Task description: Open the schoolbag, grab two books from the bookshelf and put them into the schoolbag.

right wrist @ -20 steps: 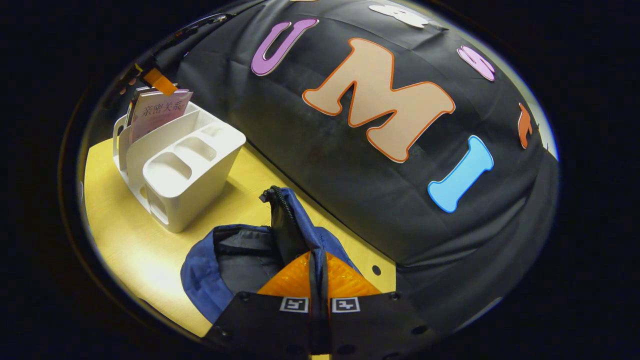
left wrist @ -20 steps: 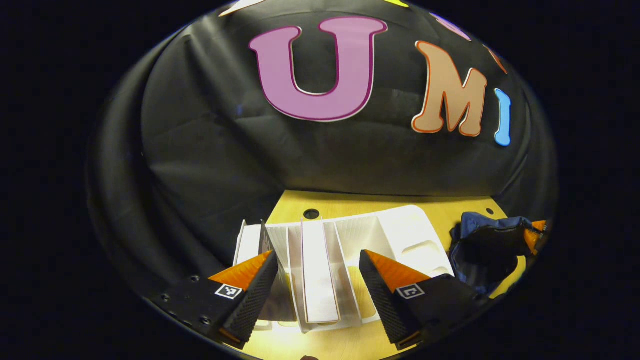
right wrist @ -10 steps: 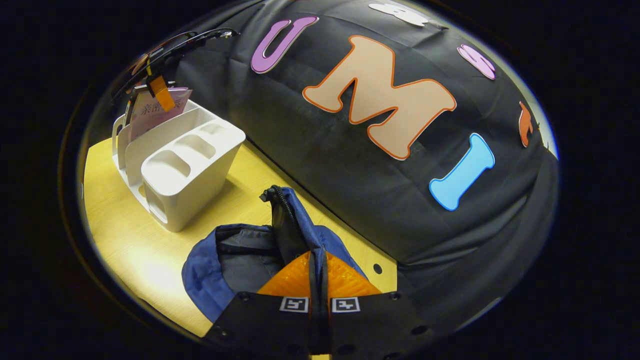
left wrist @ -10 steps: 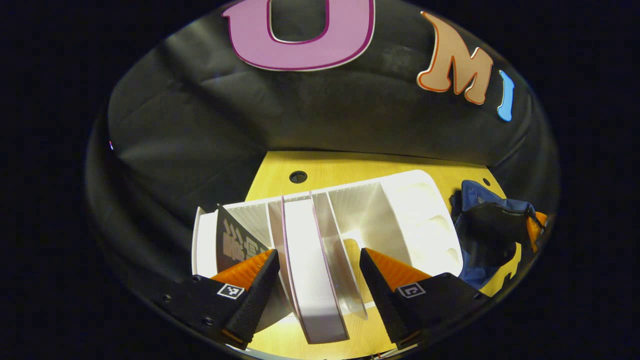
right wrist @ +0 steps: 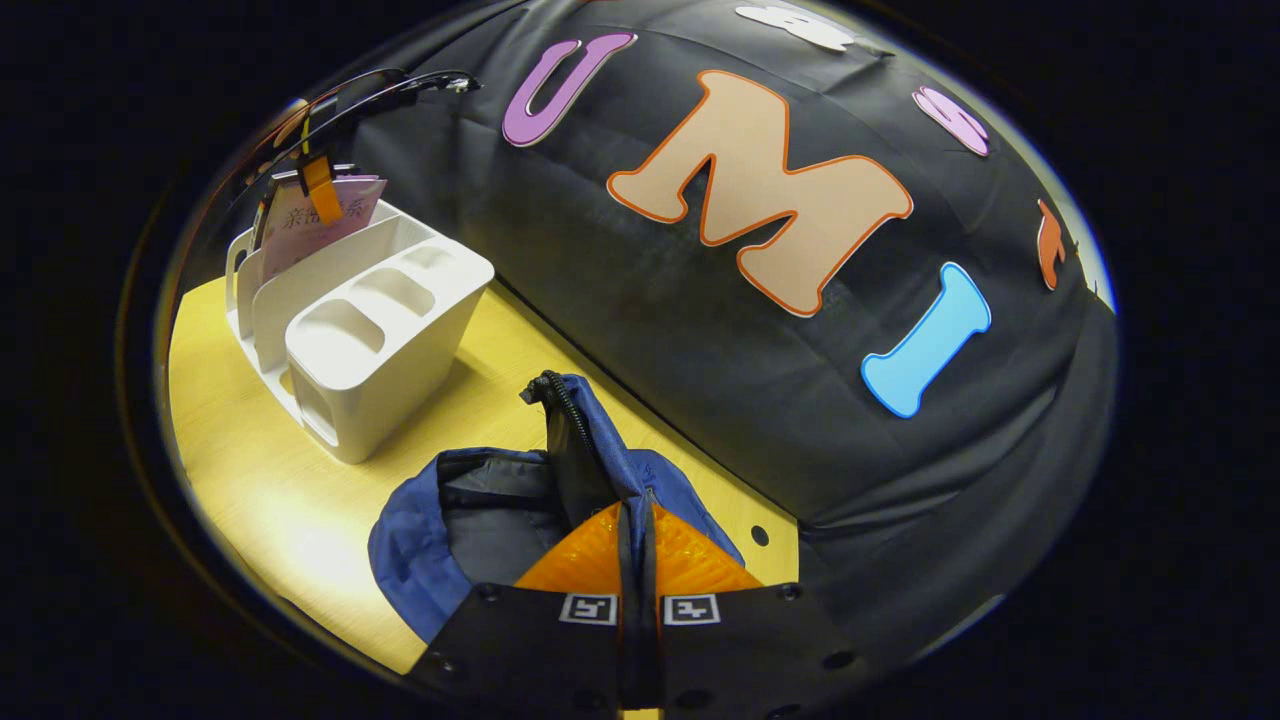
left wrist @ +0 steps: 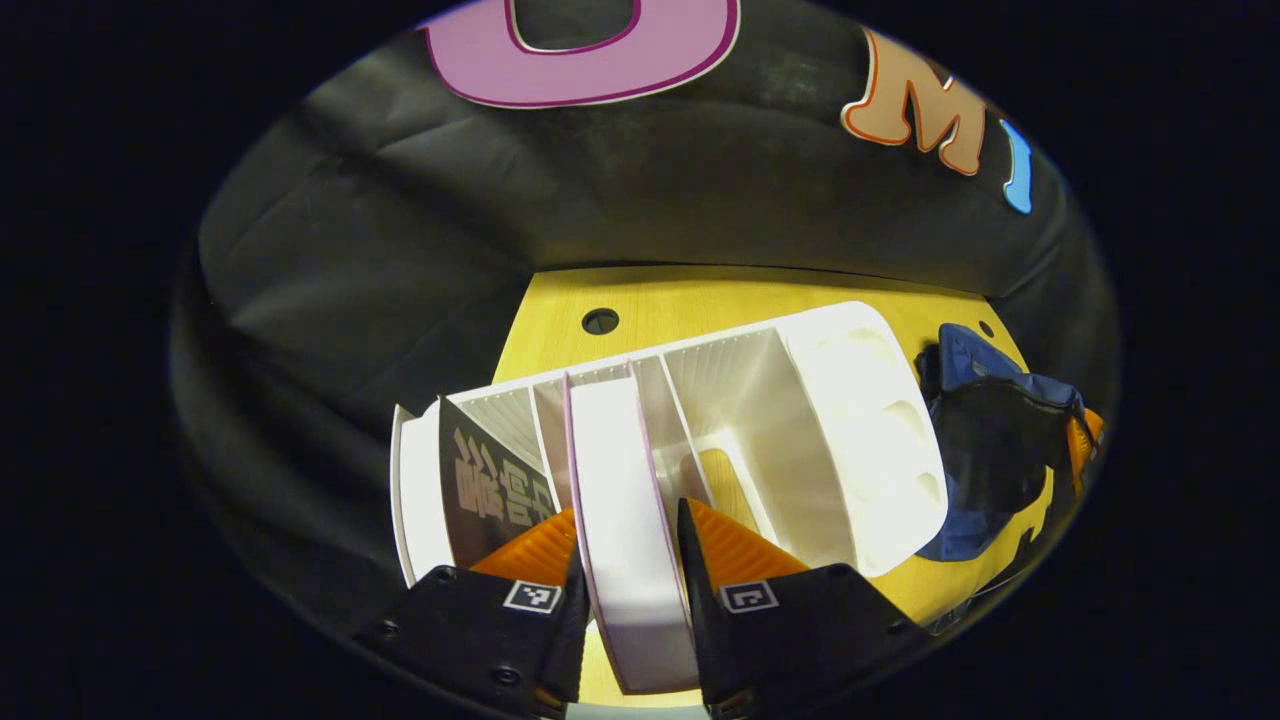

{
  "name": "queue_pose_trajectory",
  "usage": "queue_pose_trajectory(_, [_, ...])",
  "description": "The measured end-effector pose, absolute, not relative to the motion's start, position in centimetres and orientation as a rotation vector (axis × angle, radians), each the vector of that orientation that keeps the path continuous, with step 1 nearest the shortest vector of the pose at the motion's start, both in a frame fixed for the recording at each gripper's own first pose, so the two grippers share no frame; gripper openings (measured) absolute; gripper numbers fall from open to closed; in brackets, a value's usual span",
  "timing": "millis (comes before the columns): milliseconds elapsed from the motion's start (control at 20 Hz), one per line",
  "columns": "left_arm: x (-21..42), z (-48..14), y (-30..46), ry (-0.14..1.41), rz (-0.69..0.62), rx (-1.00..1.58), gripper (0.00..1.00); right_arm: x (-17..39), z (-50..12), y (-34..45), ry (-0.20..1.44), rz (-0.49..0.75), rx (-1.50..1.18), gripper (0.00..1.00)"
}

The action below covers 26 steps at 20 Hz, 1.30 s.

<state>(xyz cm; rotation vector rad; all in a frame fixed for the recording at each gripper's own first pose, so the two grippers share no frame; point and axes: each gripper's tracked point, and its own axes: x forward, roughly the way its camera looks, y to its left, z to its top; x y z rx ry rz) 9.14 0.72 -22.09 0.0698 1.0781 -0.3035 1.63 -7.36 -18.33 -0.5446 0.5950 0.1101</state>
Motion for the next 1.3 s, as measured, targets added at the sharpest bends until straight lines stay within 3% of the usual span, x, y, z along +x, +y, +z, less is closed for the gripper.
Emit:
queue_pose_trajectory(100, [8.2,-22.6,0.8,1.125,-0.294,0.043,0.43,1.5,-18.4,-7.3,0.595,0.113,-0.543,0.03])
queue_pose_trajectory(550, [6.9,-20.1,0.7,1.063,-0.286,-0.038,0.35,1.1,-18.8,-6.8,0.595,0.144,-0.543,0.03])
queue_pose_trajectory(1300, [-4.8,-17.3,3.3,1.143,-0.234,-0.304,0.36,0.2,-19.1,-6.0,0.597,0.214,-0.544,0.03])
